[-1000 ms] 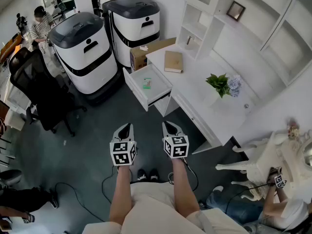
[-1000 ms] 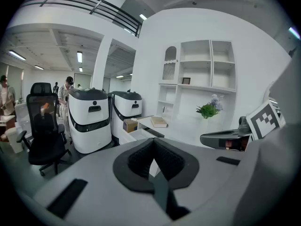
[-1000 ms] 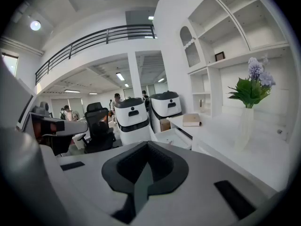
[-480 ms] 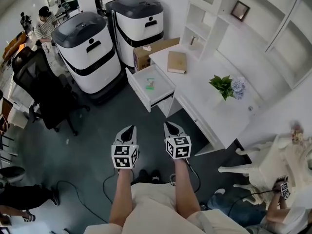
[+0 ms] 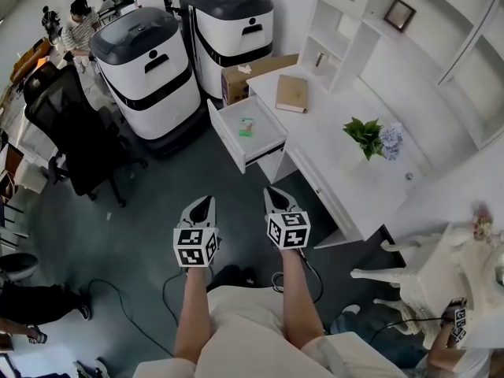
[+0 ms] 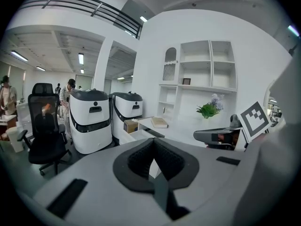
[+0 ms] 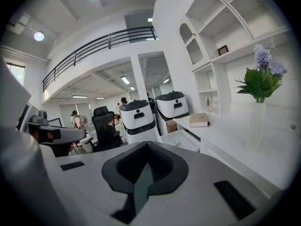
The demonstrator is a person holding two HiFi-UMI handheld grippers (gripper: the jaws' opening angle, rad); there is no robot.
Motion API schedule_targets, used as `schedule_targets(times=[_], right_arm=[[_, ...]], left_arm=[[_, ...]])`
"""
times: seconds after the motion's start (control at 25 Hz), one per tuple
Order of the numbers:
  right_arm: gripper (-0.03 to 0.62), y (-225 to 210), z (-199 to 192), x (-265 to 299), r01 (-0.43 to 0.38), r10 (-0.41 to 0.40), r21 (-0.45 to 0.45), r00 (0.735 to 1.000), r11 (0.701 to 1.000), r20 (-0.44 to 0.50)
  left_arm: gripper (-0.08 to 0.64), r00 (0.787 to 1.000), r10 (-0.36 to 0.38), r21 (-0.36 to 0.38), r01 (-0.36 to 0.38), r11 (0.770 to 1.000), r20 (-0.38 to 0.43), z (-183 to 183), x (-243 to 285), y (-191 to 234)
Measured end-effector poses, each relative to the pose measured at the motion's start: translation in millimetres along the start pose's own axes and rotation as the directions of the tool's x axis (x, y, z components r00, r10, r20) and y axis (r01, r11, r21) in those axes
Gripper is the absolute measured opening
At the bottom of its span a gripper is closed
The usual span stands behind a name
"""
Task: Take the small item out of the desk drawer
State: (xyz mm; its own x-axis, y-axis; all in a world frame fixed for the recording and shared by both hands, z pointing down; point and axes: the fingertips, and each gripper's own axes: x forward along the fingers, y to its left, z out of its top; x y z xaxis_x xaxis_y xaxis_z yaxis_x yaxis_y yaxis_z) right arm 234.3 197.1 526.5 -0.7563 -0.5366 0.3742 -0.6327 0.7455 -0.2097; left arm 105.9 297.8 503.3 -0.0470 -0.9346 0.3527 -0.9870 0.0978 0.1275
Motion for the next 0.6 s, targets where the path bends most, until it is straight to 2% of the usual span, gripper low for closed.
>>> schedule_targets(times=[0.2,0.4,0.6], right_arm=[[0.025,10,-3,5,-0.101,0.101,0.076,0.995,0.992,0.003],[0.024,-3,3,14,-0.099,0.098,0.062,0.995,0.993,0.008],[0.025,-20,17,33,-0.104,0.103,0.057,0.994,0.993,0.034]], left_arm=[[0.017,0.999,0.028,0.007,-0.028,1.000,-0.036,-6,8,8],[0.017,0.998,0.034,0.013,-0.034,0.999,-0.047,-7,27,9],[0.017,0.998,0.049,0.007,-0.049,0.999,-0.030,7,58,23]])
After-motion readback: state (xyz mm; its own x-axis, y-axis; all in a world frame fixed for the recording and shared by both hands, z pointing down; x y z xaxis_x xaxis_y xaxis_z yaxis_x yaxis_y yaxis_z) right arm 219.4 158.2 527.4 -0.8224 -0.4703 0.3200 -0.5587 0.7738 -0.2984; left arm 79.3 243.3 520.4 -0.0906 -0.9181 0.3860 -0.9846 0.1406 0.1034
